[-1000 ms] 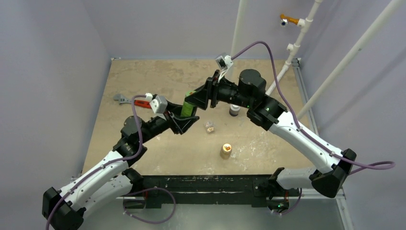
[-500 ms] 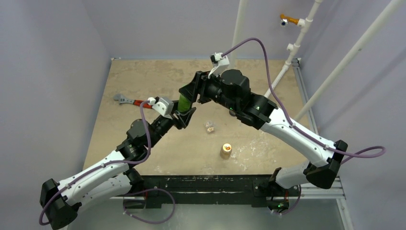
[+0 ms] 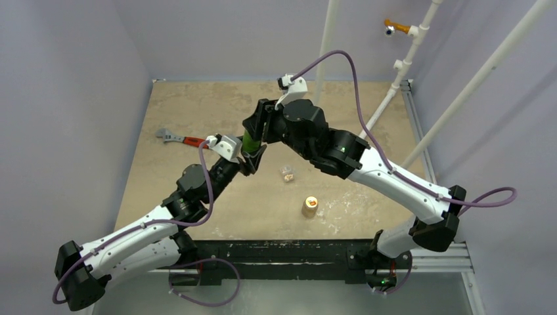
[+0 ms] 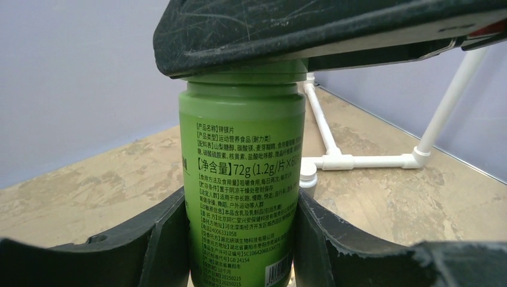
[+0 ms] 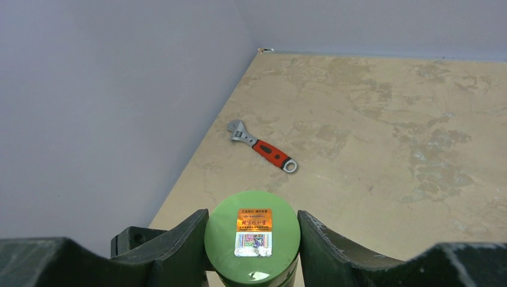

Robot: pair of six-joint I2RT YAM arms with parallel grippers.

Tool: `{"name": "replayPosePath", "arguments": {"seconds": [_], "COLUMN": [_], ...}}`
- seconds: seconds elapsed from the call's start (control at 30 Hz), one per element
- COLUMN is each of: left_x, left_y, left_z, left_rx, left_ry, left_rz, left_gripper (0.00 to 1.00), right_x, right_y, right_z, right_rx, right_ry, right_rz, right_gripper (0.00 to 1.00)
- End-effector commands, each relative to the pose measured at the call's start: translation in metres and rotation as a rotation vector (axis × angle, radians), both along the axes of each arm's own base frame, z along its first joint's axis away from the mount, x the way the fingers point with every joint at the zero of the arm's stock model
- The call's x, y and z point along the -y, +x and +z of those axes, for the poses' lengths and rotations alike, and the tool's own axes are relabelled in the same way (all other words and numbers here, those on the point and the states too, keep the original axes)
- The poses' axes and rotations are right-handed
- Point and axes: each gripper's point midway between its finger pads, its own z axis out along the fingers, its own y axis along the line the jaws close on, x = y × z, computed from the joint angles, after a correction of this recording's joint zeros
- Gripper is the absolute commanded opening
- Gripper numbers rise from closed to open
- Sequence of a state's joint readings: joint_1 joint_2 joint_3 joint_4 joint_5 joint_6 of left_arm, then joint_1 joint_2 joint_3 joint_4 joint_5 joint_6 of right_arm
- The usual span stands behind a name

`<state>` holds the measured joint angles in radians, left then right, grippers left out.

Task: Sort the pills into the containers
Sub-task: Screw the lid of the pill bottle onto the pill bottle.

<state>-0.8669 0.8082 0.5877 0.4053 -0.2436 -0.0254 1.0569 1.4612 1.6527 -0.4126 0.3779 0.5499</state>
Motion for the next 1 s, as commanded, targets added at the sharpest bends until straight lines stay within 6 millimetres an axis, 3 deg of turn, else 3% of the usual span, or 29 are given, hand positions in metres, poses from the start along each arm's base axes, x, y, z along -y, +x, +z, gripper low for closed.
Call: {"name": "replayPosePath", "arguments": {"seconds": [0.0,0.53,0.97], "left_x": [-0.016,0.003,0.011], "left_y": [-0.002,-0.008,-0.009], "left_z": [0.076,0.056,0.050], "left_rx": [0.184,0.109,0.083], "left_ry": [-0.155,-0.175,-0.201], "left_rz": [0.056,-0.041,-0.081], "left_gripper": [0.00,0.00,0.00], "right_x": [-0.006,-0.005,0.007], "right_y": [-0.017,-0.015,-0.024], "right_z": [-0.025,0.001,0.036], "right_rx": [-0.062,-0.018,0.068], "right_ry": [-0.095,-0.059,0.011], "right_rz": [0.040,0.040,0.070], "right_gripper": [0.05,0.47,0.91]}}
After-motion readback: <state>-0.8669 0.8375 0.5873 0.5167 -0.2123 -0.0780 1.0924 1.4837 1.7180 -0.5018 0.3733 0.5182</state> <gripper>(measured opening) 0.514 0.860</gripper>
